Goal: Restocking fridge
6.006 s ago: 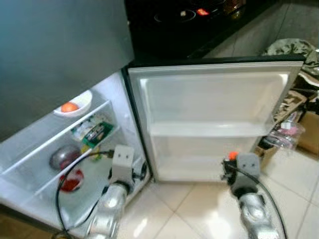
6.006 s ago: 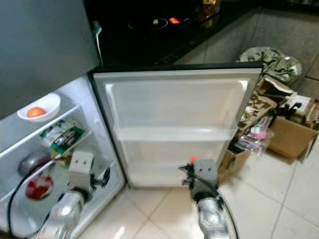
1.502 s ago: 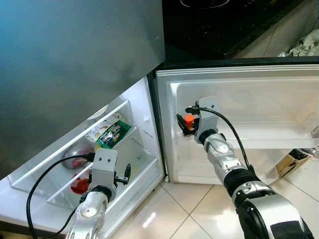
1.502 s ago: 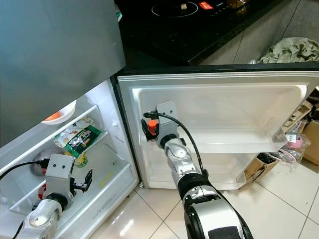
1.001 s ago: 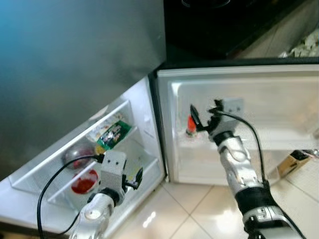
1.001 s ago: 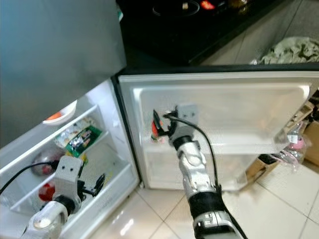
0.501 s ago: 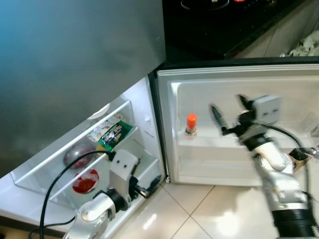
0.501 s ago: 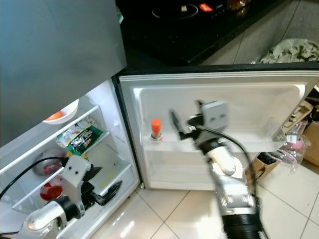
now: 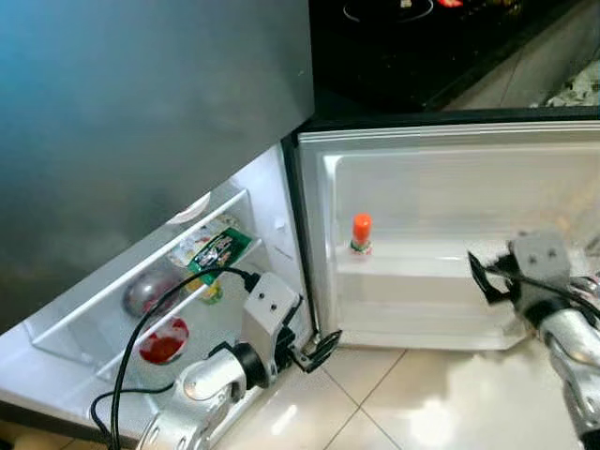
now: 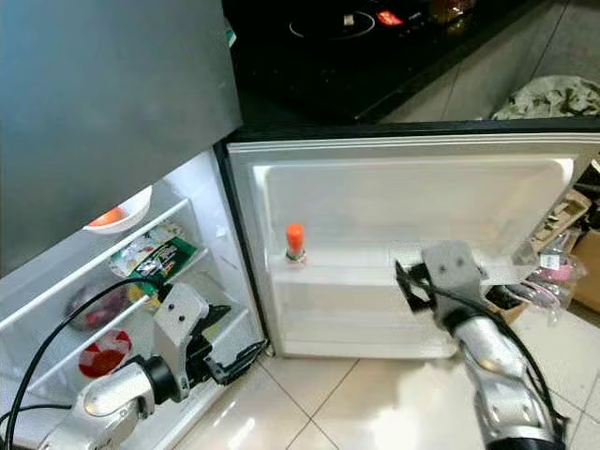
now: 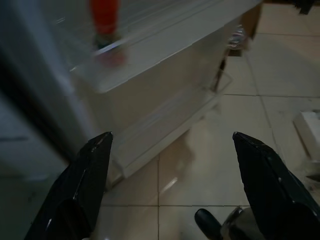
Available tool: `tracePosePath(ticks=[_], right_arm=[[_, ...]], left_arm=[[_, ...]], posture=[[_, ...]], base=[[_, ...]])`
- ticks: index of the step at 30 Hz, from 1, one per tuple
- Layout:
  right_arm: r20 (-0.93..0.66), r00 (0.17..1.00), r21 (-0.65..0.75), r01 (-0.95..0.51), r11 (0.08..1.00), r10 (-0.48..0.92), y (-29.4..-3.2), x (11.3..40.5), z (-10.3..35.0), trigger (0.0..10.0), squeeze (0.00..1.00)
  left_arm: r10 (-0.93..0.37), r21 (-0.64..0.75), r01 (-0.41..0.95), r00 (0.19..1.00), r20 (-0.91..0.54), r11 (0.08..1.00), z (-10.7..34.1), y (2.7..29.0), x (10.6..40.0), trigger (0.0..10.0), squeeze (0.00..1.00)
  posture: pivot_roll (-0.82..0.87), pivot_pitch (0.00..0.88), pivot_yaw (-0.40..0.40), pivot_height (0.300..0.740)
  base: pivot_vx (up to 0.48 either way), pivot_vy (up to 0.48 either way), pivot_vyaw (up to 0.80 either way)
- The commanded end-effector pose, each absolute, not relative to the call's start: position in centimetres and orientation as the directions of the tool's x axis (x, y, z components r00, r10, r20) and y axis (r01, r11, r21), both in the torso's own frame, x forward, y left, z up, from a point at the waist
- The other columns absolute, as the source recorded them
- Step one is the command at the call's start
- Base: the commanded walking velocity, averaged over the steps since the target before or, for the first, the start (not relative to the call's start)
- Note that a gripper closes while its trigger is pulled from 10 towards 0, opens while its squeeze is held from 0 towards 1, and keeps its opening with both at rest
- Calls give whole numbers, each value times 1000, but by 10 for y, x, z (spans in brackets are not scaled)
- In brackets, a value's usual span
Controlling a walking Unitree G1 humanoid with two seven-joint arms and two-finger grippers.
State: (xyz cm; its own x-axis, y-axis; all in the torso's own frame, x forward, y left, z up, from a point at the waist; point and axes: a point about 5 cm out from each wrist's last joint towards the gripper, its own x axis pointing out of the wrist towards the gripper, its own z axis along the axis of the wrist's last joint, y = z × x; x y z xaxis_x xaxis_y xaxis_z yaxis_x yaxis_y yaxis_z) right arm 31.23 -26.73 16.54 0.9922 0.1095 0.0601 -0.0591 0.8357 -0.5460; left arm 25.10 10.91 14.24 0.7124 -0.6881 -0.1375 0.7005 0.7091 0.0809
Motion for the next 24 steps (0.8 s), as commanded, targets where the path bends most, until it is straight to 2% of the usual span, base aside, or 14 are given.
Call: tracePosePath(ticks=[1, 3, 5, 6, 8, 10, 12, 13, 15, 18, 20, 24], right_arm=[[-11, 988, -583, -132, 802, 155, -261, 311, 151, 10000, 0], [-28, 985, -611, -152, 777, 171, -261, 312, 150, 10000, 0], [-110, 967, -713, -238, 660, 229, -262, 318, 148, 10000, 0], [-110, 967, -713, -238, 660, 229, -262, 318, 148, 10000, 0], [-177, 949, -781, -297, 549, 262, -264, 321, 147, 10000, 0], [-218, 939, -807, -326, 492, 265, -269, 322, 146, 10000, 0], [-229, 937, -814, -332, 476, 262, -272, 323, 146, 10000, 0], [-311, 922, -825, -383, 416, 232, -283, 323, 139, 10000, 0], [-338, 915, -823, -401, 402, 222, -286, 322, 136, 10000, 0], [-492, 850, -798, -527, 294, 189, -298, 316, 118, 10000, 0], [-531, 832, -788, -555, 265, 164, -304, 314, 114, 10000, 0], [-592, 793, -749, -607, 266, 142, -311, 311, 109, 10000, 0]], left_arm=[[-670, 76, 691, 718, -185, 719, 132, 118, 248, 10000, 0], [-662, 80, 684, 724, -193, 725, 131, 121, 247, 10000, 0], [-621, 87, 650, 752, -223, 755, 126, 135, 245, 10000, 0], [-621, 87, 650, 752, -223, 755, 126, 135, 245, 10000, 0], [-594, 90, 627, 768, -241, 774, 123, 143, 242, 10000, 0], [-583, 93, 619, 773, -250, 780, 121, 147, 240, 10000, 0], [-580, 94, 617, 774, -253, 782, 121, 148, 240, 10000, 0], [-576, 94, 613, 777, -255, 785, 121, 149, 240, 10000, 0], [-575, 94, 612, 777, -255, 785, 121, 149, 240, 10000, 0], [-575, 99, 610, 780, -248, 786, 122, 149, 243, 10000, 0], [-568, 100, 603, 786, -244, 792, 123, 150, 244, 10000, 0], [-562, 102, 598, 790, -245, 795, 123, 151, 244, 10000, 0]], posture=[[-87, 227, 112, 740], [-87, 227, 112, 740], [-74, 231, 108, 740], [-74, 231, 108, 740], [-68, 232, 105, 740], [-64, 234, 105, 740], [-63, 235, 105, 740], [-64, 236, 109, 740], [-64, 236, 109, 740], [-62, 235, 109, 740], [-62, 235, 109, 740], [-63, 235, 110, 740]], base=[[0, 0, 0], [0, 0, 0], [0, 0, 0], [0, 0, 0], [0, 0, 0], [0, 0, 0], [0, 0, 0], [0, 0, 0], [0, 0, 0], [0, 0, 0], [0, 0, 0], [0, 0, 0]])
